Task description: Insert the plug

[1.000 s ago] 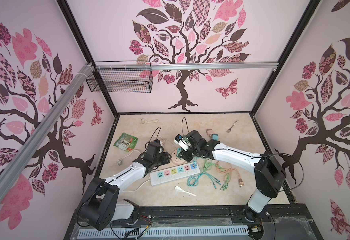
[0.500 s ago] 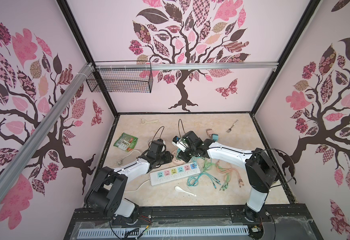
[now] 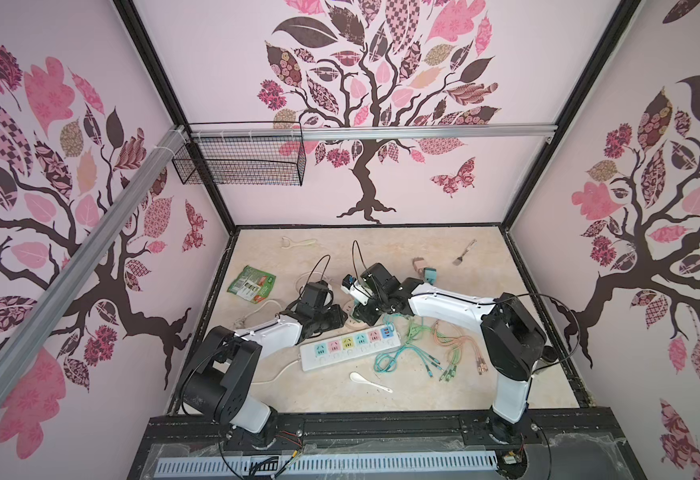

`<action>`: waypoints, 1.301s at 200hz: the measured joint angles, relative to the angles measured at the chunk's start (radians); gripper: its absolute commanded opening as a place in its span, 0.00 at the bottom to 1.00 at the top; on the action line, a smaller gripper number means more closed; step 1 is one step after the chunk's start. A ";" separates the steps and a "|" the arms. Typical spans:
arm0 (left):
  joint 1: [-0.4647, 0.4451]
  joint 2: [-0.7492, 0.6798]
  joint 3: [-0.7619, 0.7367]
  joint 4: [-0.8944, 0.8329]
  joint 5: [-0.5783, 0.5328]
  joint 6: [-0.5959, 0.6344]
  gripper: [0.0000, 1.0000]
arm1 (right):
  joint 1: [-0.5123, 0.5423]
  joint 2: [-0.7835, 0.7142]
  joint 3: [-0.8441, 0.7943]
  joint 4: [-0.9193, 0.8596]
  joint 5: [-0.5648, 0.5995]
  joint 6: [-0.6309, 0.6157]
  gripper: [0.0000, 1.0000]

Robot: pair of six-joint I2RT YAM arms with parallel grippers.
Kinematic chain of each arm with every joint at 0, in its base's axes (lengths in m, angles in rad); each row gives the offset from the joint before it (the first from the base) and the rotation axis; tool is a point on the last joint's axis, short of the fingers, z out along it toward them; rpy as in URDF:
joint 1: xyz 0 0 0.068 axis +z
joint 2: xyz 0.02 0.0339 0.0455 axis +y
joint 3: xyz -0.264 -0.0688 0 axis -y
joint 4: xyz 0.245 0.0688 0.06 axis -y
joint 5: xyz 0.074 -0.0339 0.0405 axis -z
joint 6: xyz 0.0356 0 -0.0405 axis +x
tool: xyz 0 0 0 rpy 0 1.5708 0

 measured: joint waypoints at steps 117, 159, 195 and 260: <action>0.015 0.023 0.000 0.003 0.019 -0.002 0.26 | 0.003 0.049 0.071 -0.051 0.011 -0.040 0.20; 0.021 0.026 0.000 0.007 0.029 -0.003 0.26 | 0.008 0.061 0.093 -0.066 0.024 -0.058 0.20; 0.025 0.026 0.000 0.010 0.031 -0.003 0.26 | 0.012 0.074 0.113 -0.077 0.032 -0.066 0.21; 0.035 0.026 0.000 0.016 0.036 -0.006 0.26 | 0.019 0.089 0.139 -0.109 0.049 -0.095 0.21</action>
